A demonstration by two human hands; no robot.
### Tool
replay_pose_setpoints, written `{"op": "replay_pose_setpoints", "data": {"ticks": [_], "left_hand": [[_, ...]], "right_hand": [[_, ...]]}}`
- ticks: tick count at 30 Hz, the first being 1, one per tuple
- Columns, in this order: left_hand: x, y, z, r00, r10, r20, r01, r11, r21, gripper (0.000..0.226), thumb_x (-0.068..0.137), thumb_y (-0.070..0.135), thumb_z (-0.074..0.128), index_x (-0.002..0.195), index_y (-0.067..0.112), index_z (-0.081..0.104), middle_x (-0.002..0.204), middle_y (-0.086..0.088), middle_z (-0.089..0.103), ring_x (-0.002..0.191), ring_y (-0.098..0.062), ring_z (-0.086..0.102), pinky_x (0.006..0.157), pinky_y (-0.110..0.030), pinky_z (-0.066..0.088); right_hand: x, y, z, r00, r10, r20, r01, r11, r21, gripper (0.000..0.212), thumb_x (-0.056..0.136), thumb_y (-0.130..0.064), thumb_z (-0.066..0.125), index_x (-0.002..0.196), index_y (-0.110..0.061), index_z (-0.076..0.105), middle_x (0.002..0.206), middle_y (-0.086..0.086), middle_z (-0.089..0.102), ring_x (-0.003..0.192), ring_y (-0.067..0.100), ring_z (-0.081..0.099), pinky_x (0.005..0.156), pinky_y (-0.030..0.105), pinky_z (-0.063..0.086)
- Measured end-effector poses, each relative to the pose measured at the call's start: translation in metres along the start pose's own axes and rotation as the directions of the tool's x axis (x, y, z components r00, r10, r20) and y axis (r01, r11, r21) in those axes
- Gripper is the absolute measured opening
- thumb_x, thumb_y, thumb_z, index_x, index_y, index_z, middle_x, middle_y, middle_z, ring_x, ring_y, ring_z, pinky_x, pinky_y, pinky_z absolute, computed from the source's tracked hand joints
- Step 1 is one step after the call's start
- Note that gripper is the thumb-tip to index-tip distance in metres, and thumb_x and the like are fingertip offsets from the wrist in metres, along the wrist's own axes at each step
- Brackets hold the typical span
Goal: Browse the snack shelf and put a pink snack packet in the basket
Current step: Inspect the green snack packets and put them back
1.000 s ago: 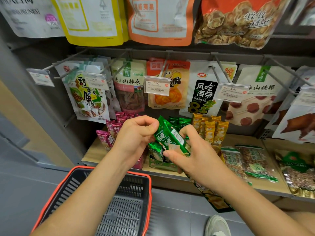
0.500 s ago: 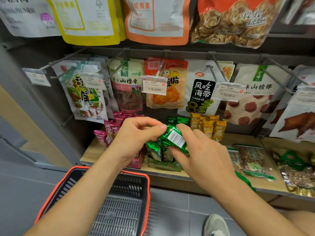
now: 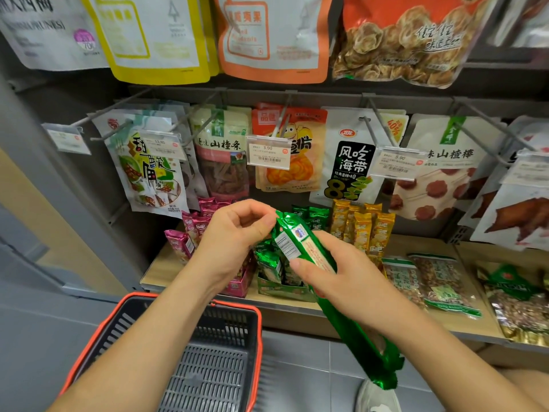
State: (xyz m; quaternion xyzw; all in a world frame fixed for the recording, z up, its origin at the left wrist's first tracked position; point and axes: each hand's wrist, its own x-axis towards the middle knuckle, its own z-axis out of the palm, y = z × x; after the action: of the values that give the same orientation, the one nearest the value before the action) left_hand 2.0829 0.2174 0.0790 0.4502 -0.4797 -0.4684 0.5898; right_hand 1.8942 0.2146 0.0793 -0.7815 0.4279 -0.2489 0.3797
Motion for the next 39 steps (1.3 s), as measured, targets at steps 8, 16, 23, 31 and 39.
{"op": "replay_pose_setpoints", "data": {"ticks": [8, 16, 23, 31, 39], "left_hand": [[-0.002, 0.000, 0.008, 0.985, -0.152, 0.077, 0.136, 0.974, 0.184, 0.045, 0.068, 0.043, 0.071, 0.106, 0.020, 0.064, 0.073, 0.001, 0.070, 0.055, -0.012, 0.060, 0.044, -0.020, 0.048], [0.003, -0.001, 0.000, 0.996, -0.079, 0.050, 0.080, 0.997, -0.019, 0.023, 0.078, 0.003, 0.060, 0.074, 0.022, 0.073, 0.074, -0.001, 0.067, 0.067, -0.014, 0.062, 0.053, -0.022, 0.050], [0.018, 0.003, -0.016, 0.978, -0.079, -0.194, 0.023, 0.961, -0.276, 0.023, 0.076, 0.008, 0.051, 0.075, 0.020, 0.070, 0.077, -0.001, 0.067, 0.067, -0.010, 0.059, 0.057, -0.020, 0.048], [0.025, -0.003, -0.046, 0.906, -0.217, -0.363, 0.040, 0.899, -0.436, 0.025, 0.084, 0.004, 0.036, 0.081, 0.012, 0.059, 0.092, -0.012, 0.064, 0.080, -0.021, 0.059, 0.074, -0.029, 0.049], [0.024, -0.018, -0.042, 0.907, -0.298, -0.296, 0.250, 0.949, -0.189, 0.011, 0.089, 0.014, 0.060, 0.088, 0.010, 0.071, 0.102, -0.013, 0.062, 0.095, -0.024, 0.061, 0.065, -0.029, 0.057]], "right_hand": [[-0.003, 0.003, 0.005, 0.981, -0.160, -0.114, 0.056, 0.785, -0.617, 0.063, 0.087, -0.056, 0.058, 0.139, -0.036, 0.029, 0.108, -0.008, 0.055, 0.094, 0.015, 0.057, 0.069, 0.031, 0.048], [0.000, 0.010, -0.006, 0.992, 0.022, 0.124, -0.001, 0.986, -0.166, 0.052, 0.080, -0.068, 0.057, 0.124, -0.044, 0.044, 0.098, -0.019, 0.056, 0.085, -0.003, 0.054, 0.072, 0.023, 0.047], [-0.006, 0.008, -0.014, 0.926, 0.070, 0.370, -0.132, 0.981, 0.144, 0.032, 0.082, -0.062, 0.047, 0.102, -0.038, 0.053, 0.076, -0.003, 0.064, 0.066, 0.014, 0.064, 0.061, 0.028, 0.053], [-0.007, 0.021, -0.030, 0.980, 0.187, 0.068, -0.198, 0.879, 0.433, 0.046, 0.077, -0.028, 0.074, 0.120, -0.017, 0.063, 0.070, 0.001, 0.069, 0.069, 0.017, 0.070, 0.067, 0.032, 0.060], [-0.010, 0.020, -0.032, 0.938, 0.236, -0.252, -0.098, 0.881, 0.463, 0.046, 0.082, -0.011, 0.072, 0.126, -0.005, 0.059, 0.071, 0.007, 0.075, 0.063, 0.015, 0.072, 0.056, 0.017, 0.054]]}}
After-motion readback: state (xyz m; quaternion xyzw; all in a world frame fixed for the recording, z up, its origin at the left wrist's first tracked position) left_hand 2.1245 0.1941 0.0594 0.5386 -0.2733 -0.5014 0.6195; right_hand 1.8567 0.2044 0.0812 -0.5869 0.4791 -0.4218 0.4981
